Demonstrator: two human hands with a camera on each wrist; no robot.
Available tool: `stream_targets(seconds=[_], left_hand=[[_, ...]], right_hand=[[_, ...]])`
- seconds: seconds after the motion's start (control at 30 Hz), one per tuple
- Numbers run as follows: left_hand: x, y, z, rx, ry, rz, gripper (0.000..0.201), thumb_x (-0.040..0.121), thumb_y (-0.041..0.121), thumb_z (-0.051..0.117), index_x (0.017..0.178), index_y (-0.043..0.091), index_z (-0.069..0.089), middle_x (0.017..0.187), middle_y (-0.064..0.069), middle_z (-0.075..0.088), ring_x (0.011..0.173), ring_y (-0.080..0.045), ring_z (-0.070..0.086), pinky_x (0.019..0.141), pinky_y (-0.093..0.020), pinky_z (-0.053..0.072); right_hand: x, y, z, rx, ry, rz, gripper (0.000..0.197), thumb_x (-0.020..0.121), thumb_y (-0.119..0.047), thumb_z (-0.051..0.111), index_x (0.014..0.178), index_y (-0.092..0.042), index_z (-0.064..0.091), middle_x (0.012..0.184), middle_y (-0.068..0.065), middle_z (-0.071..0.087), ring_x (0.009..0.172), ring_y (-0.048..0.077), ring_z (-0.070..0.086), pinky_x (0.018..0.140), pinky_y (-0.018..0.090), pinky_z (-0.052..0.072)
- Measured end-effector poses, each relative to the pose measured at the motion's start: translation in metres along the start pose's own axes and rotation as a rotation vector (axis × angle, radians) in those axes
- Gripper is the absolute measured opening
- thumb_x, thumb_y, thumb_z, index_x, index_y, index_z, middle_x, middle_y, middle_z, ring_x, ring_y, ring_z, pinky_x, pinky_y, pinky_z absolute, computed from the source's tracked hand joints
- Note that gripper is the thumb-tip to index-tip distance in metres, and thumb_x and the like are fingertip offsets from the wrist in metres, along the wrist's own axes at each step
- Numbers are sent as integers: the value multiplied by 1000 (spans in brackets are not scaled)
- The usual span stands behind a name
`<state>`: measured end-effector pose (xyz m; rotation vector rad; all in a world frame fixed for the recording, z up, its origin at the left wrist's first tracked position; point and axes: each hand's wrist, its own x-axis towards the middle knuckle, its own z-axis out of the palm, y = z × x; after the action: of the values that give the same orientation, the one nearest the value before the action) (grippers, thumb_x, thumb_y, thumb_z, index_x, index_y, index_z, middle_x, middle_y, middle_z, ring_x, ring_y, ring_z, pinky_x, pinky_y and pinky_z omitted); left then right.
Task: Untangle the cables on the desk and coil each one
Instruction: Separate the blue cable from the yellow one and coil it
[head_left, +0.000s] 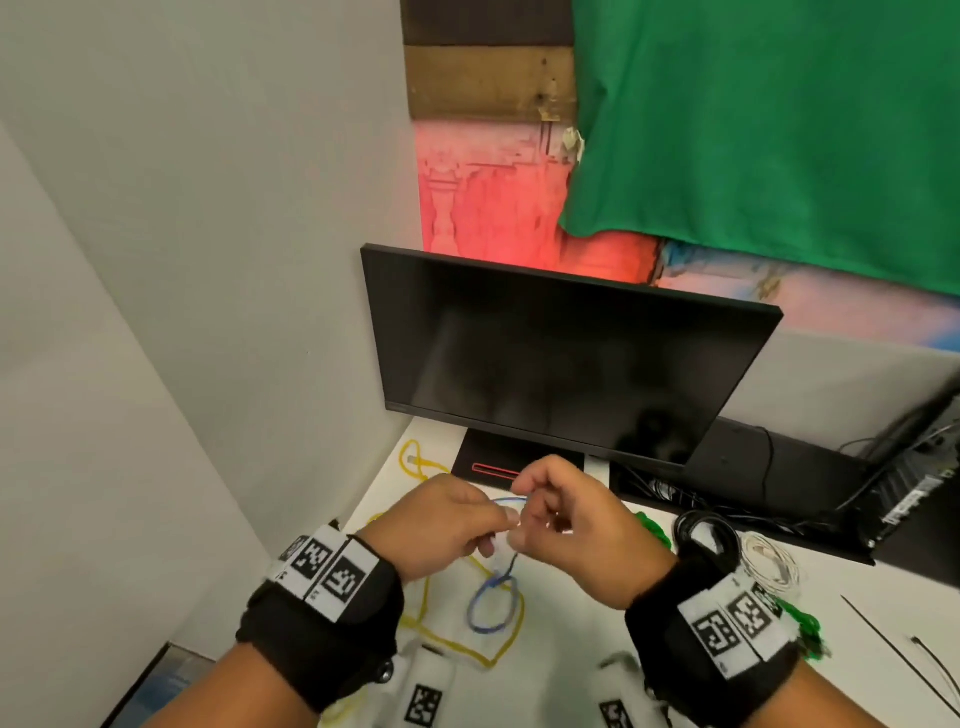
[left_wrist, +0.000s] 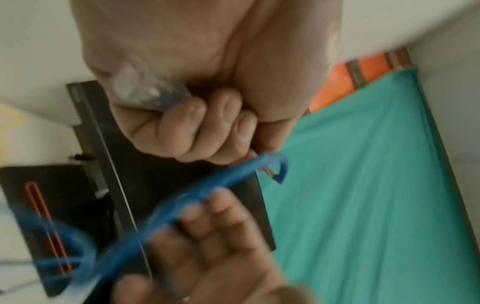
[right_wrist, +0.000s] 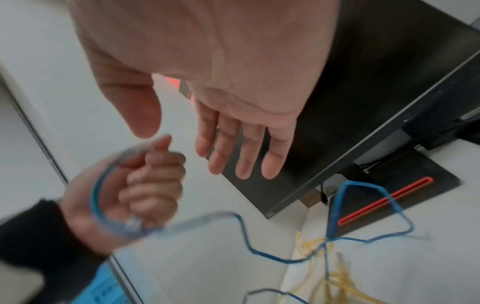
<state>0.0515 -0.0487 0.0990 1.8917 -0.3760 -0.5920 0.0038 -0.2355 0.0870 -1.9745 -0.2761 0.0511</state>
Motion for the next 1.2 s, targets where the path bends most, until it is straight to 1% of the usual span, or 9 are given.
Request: stream_targets(seconds=[0.1,0.27,0.4,0.5,0.6,0.73,0.9,1.1,1.2], left_hand=[[-3,-4,-10,-288,47,-24,39,87,38,67,55,20,54,49,2,32,43,-13,25,47,-25,19],[1,0,-17,-759,111,-33,33,83,41,59,71,11,56,52,-3,40,43,-16,35,48,-27,32],[4,-1,-23,-925,139,-53,28,83,34,63,74,8,58,57,-7,45,46,-17,44,46,-26,44],[4,-6,-33,-937,112,-51,24,83,29,62,72,9,53,57,-5,40,47,-16,39,45,-24,38],[0,-10,-34,-879,28,-16,15,77,19,64,74,5,58,57,-7,41,47,-18,39,46,-25,38],[7,-12,-24,-814,95,136,4,81,8,67,78,5,66,64,-13,58,55,-25,58,53,-28,50],[18,-22,-21,-287,259,228,8,91,0,60,85,6,60,78,-12,75,74,-19,72,66,-21,52],[14,-25,-29,-294,136,132,13,87,2,64,74,2,63,58,-10,59,50,-15,51,53,-24,42],[13,-20,-35,-353,27,61,17,75,12,64,78,-4,64,64,-20,54,50,-23,52,53,-27,45]], right_hand=[[-10,18,7,98,-117,77,56,63,-10,65,115,-34,63,117,-14,66,115,2,58,94,36,48],[-5,37,28,-133,-125,17,27,77,-22,78,86,-46,69,125,-29,56,121,-8,50,100,19,34],[4,44,25,22,21,-34,11,86,-29,66,83,-38,60,111,-15,71,112,4,63,94,25,46],[16,52,17,369,468,57,17,99,-17,53,86,-26,57,79,2,73,84,19,73,81,48,55],[28,57,5,394,744,211,23,100,-14,52,82,-25,60,68,4,61,51,15,60,53,34,52],[33,58,22,-280,313,354,17,101,-25,48,86,-22,56,83,1,67,71,18,63,65,31,49],[21,23,52,-682,-238,38,17,100,-40,37,93,-26,45,92,4,62,87,28,58,75,39,46],[23,-10,33,-517,-85,-267,15,96,-43,47,109,-37,54,102,-13,64,93,8,56,80,27,46],[27,-3,27,-361,85,-204,15,90,-49,55,97,-36,49,76,-11,60,71,10,55,65,31,47]])
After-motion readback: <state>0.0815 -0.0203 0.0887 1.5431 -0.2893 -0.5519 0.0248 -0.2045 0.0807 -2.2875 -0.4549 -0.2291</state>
